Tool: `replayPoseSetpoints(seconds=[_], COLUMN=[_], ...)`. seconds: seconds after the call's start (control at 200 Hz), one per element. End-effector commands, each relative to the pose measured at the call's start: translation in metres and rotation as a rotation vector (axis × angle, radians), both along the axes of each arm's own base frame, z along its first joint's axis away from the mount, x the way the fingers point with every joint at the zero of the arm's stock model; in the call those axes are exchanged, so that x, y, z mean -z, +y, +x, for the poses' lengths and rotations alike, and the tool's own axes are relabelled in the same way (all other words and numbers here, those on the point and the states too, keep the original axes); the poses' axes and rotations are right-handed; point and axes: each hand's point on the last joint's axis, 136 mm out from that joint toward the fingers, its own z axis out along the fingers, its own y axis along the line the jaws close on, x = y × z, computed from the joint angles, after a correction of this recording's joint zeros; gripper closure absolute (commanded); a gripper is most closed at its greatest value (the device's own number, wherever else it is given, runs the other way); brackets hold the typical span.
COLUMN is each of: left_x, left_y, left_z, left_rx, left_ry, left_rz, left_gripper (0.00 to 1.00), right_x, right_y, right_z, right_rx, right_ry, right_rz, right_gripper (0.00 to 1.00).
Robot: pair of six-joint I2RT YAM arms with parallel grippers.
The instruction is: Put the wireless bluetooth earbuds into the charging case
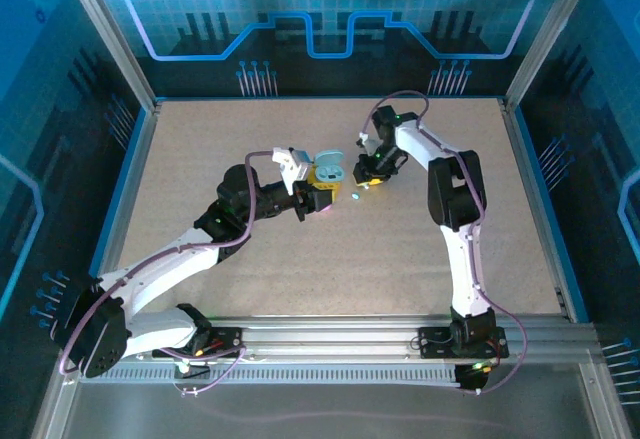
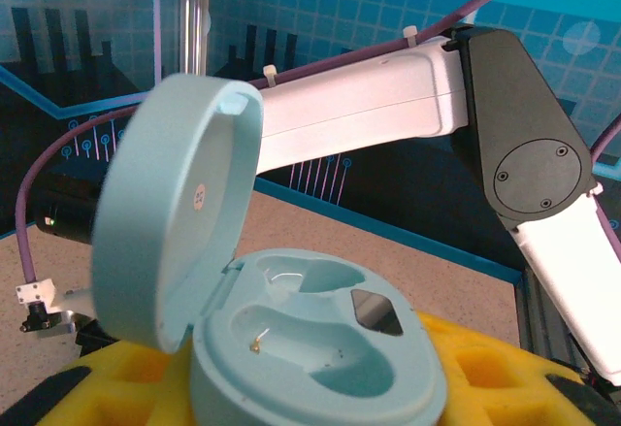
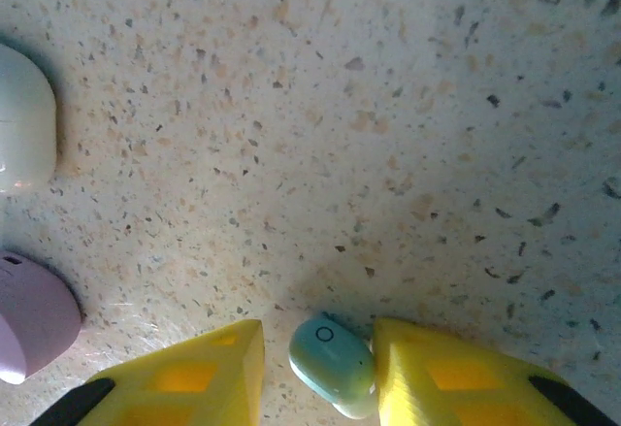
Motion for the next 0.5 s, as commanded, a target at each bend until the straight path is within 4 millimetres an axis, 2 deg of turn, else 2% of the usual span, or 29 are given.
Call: replayPoseSetpoints(seconds=[0.0,0.215,0.495], left_x=[-0.013,-0.012,-0.012], left_y=[-0.002,-0.002,-0.001], left_z=[-0.003,-0.005,-0.005], left_rx=[0.01,0.011,0.007], left_ry=[-0.035,-0.031,-0.034], left_rz=[-0.018,-0.019,-0.021], left_gripper=[0.7,0.7,0.7], right_x=[-0.017,-0.028,-0.036], right_y=[0.009,0.015,0.017], right_z=[-0.022,-0.028,-0.023], right_rx=[-0.004,0.018,0.027], right_ry=[0.046,0.054,0.022], right_rz=[0.05,0.1,0.118], right_gripper=[0.64,0.63,0.62])
